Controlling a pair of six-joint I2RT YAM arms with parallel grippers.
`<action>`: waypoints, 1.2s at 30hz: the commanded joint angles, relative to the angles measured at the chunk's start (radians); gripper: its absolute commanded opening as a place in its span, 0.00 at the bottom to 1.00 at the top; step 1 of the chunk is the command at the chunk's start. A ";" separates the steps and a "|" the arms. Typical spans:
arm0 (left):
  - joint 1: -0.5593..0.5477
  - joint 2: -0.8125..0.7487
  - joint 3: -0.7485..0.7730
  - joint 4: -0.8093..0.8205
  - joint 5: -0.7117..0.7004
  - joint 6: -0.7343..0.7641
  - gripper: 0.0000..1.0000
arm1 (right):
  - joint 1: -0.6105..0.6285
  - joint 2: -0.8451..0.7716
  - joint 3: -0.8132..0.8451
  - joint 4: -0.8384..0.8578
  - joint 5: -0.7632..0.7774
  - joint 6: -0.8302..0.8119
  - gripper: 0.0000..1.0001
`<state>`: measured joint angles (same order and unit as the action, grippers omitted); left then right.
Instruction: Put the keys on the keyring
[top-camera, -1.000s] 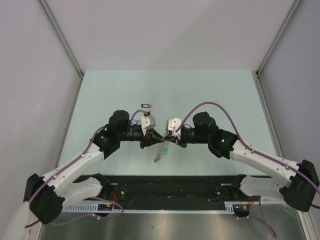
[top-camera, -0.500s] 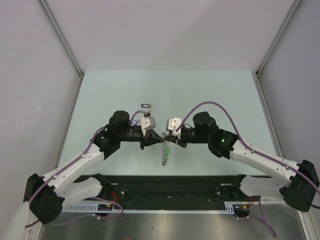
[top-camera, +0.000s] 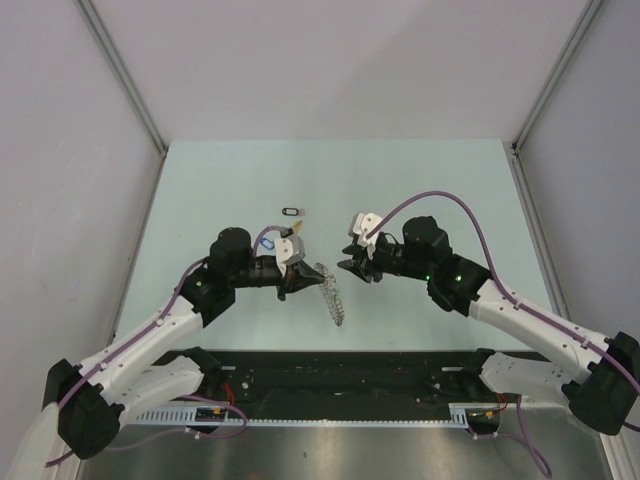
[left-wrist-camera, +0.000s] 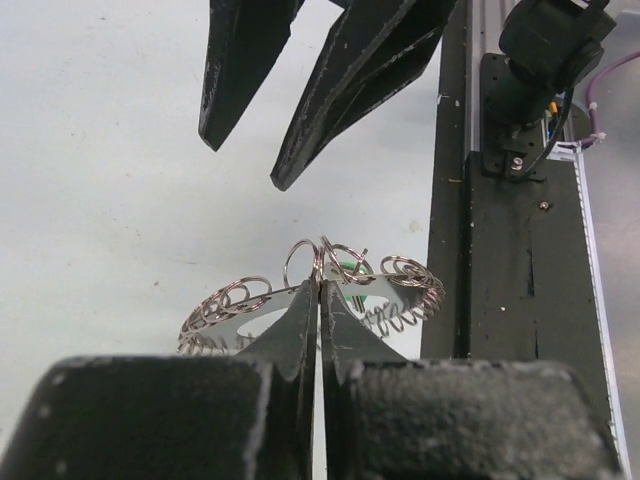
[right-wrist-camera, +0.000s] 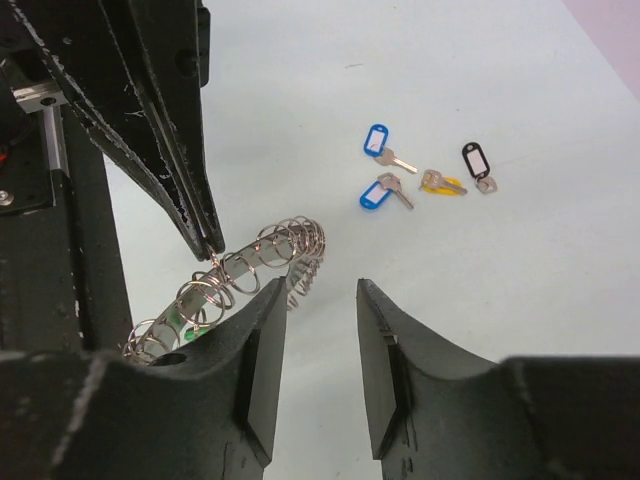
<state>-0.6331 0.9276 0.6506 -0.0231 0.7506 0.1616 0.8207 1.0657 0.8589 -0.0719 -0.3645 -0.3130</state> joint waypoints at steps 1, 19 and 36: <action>-0.005 -0.030 -0.002 0.069 -0.010 0.004 0.00 | -0.011 -0.006 0.005 0.029 0.003 0.034 0.40; -0.007 -0.052 -0.011 0.084 0.006 0.001 0.00 | -0.011 0.074 -0.038 0.115 -0.140 0.040 0.45; -0.005 -0.082 -0.017 0.066 -0.037 0.036 0.00 | -0.134 0.076 -0.043 0.253 -0.065 0.226 0.45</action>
<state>-0.6331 0.8753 0.6338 -0.0029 0.7353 0.1768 0.6949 1.1919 0.8154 0.1345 -0.3931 -0.1181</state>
